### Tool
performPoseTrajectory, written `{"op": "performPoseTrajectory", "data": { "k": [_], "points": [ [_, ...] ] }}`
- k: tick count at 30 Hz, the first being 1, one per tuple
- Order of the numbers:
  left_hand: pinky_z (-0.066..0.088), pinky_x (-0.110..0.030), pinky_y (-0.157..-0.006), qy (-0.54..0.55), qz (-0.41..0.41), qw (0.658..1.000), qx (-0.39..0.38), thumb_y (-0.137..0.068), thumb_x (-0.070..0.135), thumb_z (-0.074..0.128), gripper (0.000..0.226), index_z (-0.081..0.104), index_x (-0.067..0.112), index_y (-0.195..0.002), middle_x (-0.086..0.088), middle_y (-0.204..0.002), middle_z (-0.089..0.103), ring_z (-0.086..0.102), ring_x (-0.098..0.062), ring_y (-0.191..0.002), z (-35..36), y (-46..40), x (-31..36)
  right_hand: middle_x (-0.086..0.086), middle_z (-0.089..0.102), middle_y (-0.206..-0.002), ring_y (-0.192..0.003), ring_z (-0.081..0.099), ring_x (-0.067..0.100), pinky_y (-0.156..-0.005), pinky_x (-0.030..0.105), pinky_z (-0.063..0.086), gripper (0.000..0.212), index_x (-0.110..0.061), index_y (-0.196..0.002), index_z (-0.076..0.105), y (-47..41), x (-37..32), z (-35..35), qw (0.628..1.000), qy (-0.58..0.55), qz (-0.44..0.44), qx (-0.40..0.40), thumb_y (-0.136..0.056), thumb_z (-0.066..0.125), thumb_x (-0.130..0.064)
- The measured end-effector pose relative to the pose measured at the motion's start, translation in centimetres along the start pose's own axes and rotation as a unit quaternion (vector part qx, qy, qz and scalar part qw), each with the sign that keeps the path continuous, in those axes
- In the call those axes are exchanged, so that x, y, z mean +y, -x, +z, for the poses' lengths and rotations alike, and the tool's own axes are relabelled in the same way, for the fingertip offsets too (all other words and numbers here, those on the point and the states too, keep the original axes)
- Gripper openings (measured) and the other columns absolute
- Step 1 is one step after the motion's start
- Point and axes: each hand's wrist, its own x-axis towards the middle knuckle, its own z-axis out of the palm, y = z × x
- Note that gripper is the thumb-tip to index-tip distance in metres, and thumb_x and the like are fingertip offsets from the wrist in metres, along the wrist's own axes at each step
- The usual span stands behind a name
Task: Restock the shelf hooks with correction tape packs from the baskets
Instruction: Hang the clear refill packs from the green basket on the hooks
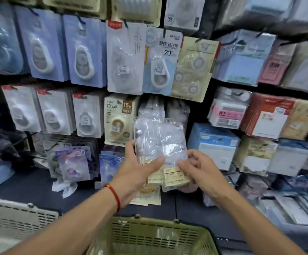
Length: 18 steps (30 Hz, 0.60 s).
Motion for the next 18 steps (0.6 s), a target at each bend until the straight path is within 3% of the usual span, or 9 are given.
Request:
{"op": "performPoseTrajectory", "data": {
  "k": [2,4,7,10,14,18],
  "points": [
    [0.058,-0.02,-0.086,-0.074,0.044,0.996,-0.014,-0.07,0.038,0.094,0.081,0.038,0.047,-0.13,0.009,-0.133,0.064,0.067,0.002,-0.112,-0.5,-1.6,1.7,0.004,0.079,-0.089,-0.072,0.074,0.018,-0.054,0.033,0.06,0.018,-0.013,-0.117,0.057,-0.6,-0.3,-0.1,0.999,-0.012,-0.031,0.04,-0.103,0.064,-0.021],
    [0.054,-0.01,-0.08,-0.146,0.089,0.985,0.0,-0.077,0.039,0.089,0.075,0.037,0.049,-0.129,0.019,-0.127,0.061,0.063,0.016,-0.104,-1.0,-2.8,2.7,0.006,0.079,-0.094,-0.074,0.074,0.024,-0.055,0.037,0.059,0.018,-0.018,-0.117,0.055,-1.1,-0.1,-0.5,0.995,-0.016,-0.051,0.082,-0.103,0.062,-0.026],
    [0.046,-0.015,-0.097,-0.184,0.137,0.972,0.046,-0.084,0.032,0.086,0.074,0.034,0.04,-0.135,0.023,-0.128,0.057,0.057,0.019,-0.108,-2.0,-3.8,2.5,0.006,0.077,-0.099,-0.073,0.073,0.031,-0.053,0.029,0.057,0.013,-0.023,-0.115,0.054,-1.9,0.6,-1.2,0.99,0.003,-0.061,0.13,-0.105,0.06,-0.029],
    [0.039,-0.003,-0.086,-0.205,0.152,0.966,0.053,-0.085,0.032,0.085,0.071,0.031,0.059,-0.123,0.046,-0.117,0.05,0.046,0.034,-0.105,-2.5,-4.0,1.6,0.009,0.077,-0.101,-0.072,0.072,0.026,-0.054,0.028,0.058,0.012,-0.024,-0.115,0.055,-2.8,1.1,-1.6,0.988,-0.002,-0.05,0.145,-0.105,0.059,-0.029],
    [0.04,-0.021,-0.105,-0.182,0.14,0.971,0.064,-0.075,0.048,0.086,0.073,0.033,0.061,-0.124,0.024,-0.13,0.052,0.05,0.023,-0.113,-2.9,-4.2,1.3,0.009,0.077,-0.1,-0.077,0.076,0.026,-0.054,0.03,0.058,0.015,-0.023,-0.117,0.057,-3.6,1.1,-1.5,0.988,-0.026,-0.048,0.148,-0.104,0.061,-0.029],
    [0.038,-0.01,-0.089,-0.167,0.138,0.973,0.079,-0.069,0.051,0.084,0.067,0.033,0.082,-0.099,0.04,-0.114,0.05,0.047,0.036,-0.098,-2.7,-4.3,1.9,0.007,0.08,-0.093,-0.072,0.075,0.026,-0.052,0.031,0.06,0.013,-0.019,-0.115,0.06,-3.8,1.2,-1.3,0.984,-0.062,-0.055,0.16,-0.104,0.063,-0.023]
  ]
}}
